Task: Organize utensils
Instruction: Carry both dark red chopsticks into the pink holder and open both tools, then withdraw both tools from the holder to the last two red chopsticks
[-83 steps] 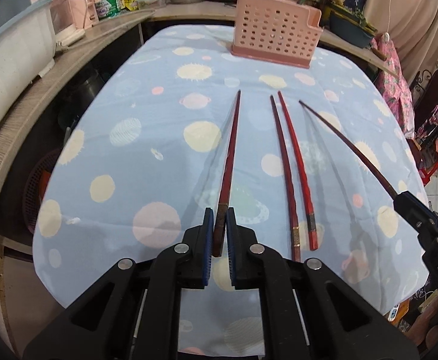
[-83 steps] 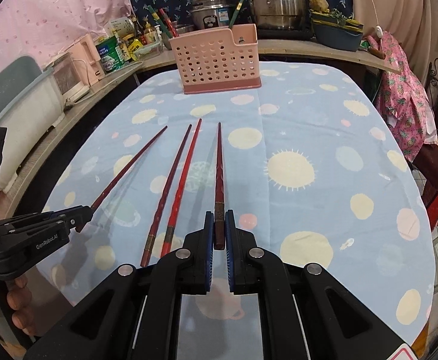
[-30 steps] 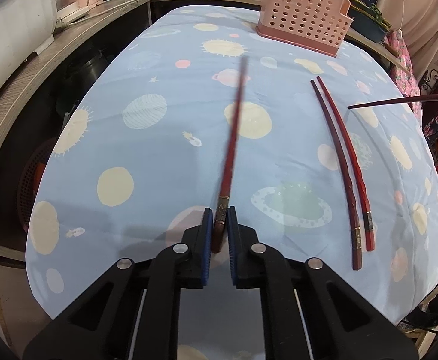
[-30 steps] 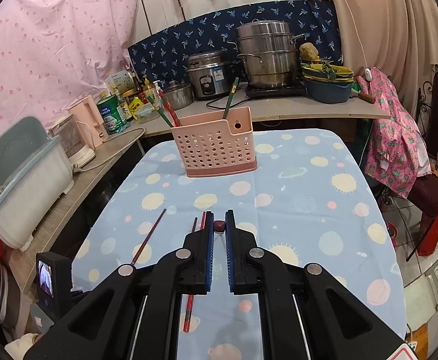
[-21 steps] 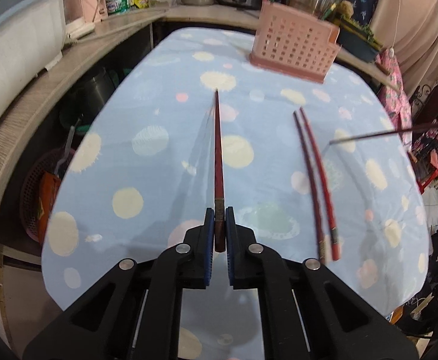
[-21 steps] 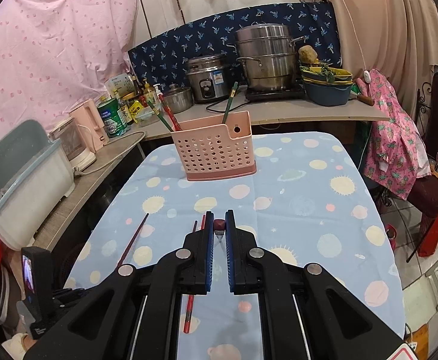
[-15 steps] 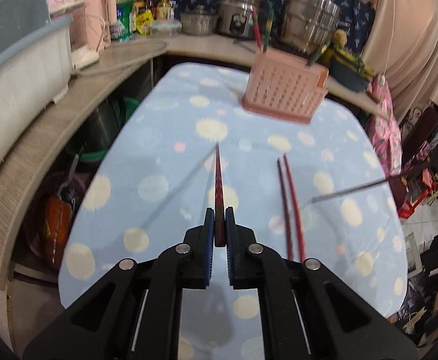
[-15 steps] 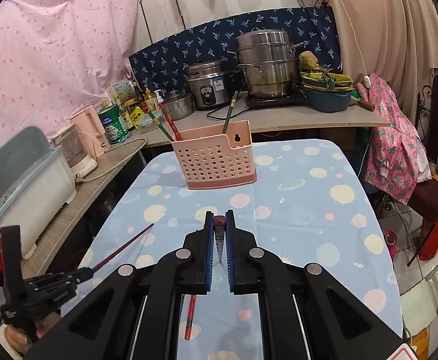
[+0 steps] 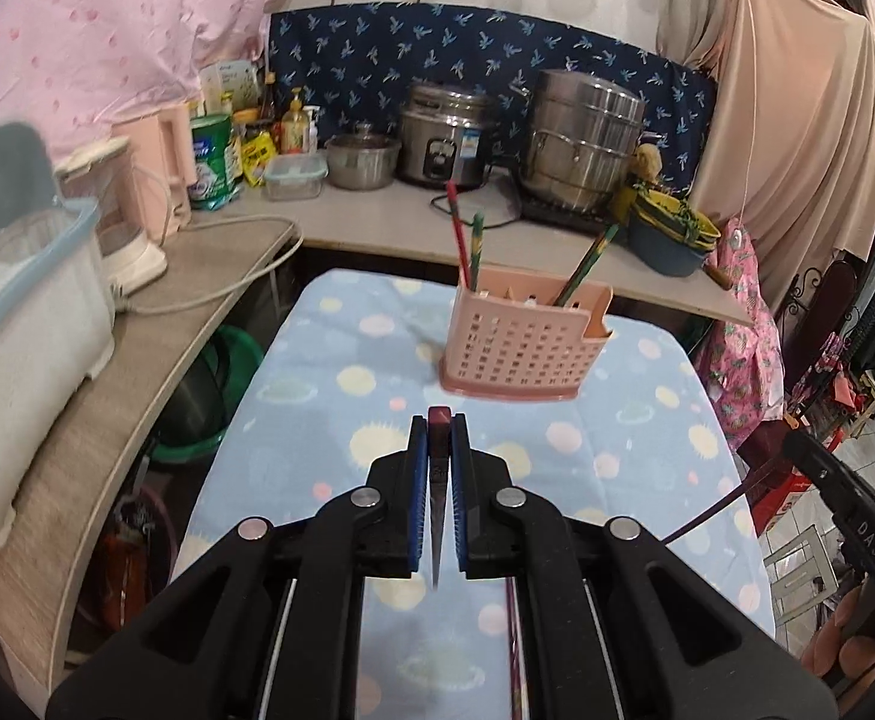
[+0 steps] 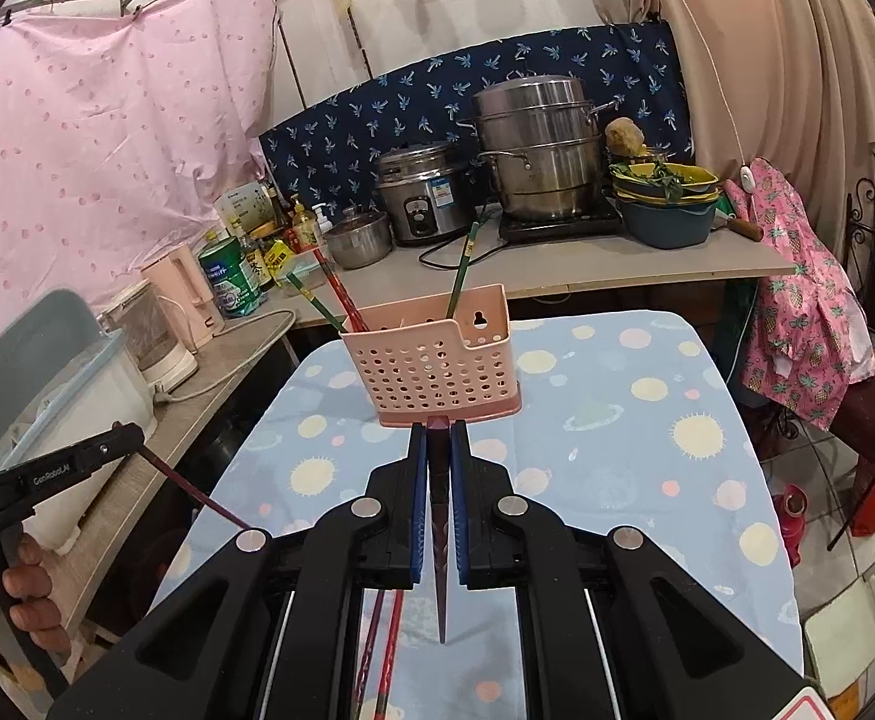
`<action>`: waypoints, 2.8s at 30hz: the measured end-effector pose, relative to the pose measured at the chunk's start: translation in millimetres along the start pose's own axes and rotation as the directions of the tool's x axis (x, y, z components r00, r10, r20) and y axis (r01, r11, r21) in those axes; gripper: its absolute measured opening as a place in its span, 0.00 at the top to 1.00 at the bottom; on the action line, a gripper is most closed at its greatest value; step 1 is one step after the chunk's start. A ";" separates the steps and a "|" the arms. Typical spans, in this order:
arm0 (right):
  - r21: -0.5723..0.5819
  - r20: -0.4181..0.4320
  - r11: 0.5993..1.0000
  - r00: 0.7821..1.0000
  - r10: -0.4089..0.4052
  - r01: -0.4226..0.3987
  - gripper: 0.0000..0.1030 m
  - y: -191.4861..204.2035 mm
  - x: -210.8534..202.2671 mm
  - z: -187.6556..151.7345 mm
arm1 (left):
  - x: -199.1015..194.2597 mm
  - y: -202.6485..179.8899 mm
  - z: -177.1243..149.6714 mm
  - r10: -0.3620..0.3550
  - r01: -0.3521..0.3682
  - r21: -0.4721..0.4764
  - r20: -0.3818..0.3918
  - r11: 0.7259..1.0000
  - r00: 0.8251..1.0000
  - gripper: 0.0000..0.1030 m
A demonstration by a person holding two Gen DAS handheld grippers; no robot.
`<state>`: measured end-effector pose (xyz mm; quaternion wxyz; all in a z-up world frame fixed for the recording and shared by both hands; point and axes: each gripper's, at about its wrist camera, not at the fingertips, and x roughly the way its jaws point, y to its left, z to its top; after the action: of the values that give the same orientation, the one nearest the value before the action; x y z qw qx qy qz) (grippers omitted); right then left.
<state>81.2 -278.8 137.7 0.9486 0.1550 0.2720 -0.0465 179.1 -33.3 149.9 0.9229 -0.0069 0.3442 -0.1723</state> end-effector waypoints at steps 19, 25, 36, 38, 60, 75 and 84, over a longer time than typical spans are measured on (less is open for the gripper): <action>0.027 0.231 0.997 0.971 0.059 -0.067 0.93 6.6 56.7 179.3 | 30.7 -64.2 182.2 -0.056 0.054 0.016 0.253 0.998 0.966 0.93; 0.035 0.244 0.997 0.968 0.052 -0.062 0.93 7.1 97.5 207.7 | 68.1 -64.6 201.0 -0.027 0.026 0.008 0.259 1.000 0.965 0.93; 0.045 0.102 0.999 0.995 0.019 -0.024 0.93 -3.9 178.7 176.6 | 133.7 -48.1 180.3 -0.022 0.024 -0.016 0.144 1.000 0.989 0.93; 0.043 0.079 0.999 0.997 0.012 -0.016 0.93 -5.1 189.1 169.3 | 141.1 -47.2 176.4 -0.021 0.023 -0.015 0.130 1.000 0.991 0.93; -0.005 0.095 1.000 0.995 -0.002 0.003 0.69 4.8 138.8 145.2 | 104.9 -54.1 135.9 0.063 -0.067 0.021 0.150 0.998 0.987 0.56; -0.053 0.028 0.998 0.999 -0.017 0.019 0.64 18.4 69.5 69.5 | 61.3 -45.8 52.7 0.107 -0.111 0.045 0.080 0.993 0.991 0.56; -0.054 -0.088 0.998 0.996 -0.015 0.010 0.64 19.7 44.9 -11.8 | 51.7 -30.9 -25.4 0.119 -0.118 0.048 -0.025 0.992 0.993 0.56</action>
<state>116.8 -256.6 109.7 0.9391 0.1298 0.3158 -0.0382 189.5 -76.4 101.8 0.9265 0.0373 0.3529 -0.1251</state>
